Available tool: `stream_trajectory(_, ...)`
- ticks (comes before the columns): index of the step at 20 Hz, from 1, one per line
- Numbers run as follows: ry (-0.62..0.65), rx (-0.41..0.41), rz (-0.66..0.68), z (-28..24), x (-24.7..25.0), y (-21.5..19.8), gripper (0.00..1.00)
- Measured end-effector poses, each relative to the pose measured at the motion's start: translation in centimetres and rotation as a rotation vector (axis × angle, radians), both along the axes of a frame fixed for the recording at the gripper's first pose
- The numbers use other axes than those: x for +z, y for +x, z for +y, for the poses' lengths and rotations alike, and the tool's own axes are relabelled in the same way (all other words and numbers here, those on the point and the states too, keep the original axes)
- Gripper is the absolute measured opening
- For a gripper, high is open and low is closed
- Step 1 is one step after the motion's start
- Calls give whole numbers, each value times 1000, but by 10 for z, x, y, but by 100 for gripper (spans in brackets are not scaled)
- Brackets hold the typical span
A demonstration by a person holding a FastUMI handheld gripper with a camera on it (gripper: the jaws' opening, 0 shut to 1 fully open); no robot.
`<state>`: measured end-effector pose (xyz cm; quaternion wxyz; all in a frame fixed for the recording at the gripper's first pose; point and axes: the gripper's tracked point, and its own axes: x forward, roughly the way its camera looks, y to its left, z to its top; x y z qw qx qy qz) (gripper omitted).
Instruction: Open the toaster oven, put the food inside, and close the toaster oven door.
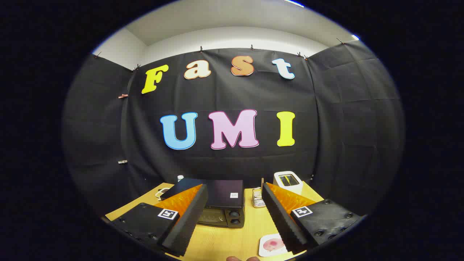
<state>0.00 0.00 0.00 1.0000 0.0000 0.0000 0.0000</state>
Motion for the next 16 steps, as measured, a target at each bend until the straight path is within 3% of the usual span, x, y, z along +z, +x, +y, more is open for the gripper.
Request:
stream_trajectory(8,-46,-92,12,25,-13,-8,98)
stream_trajectory(16,-52,-71,32,62,-20,1,98)
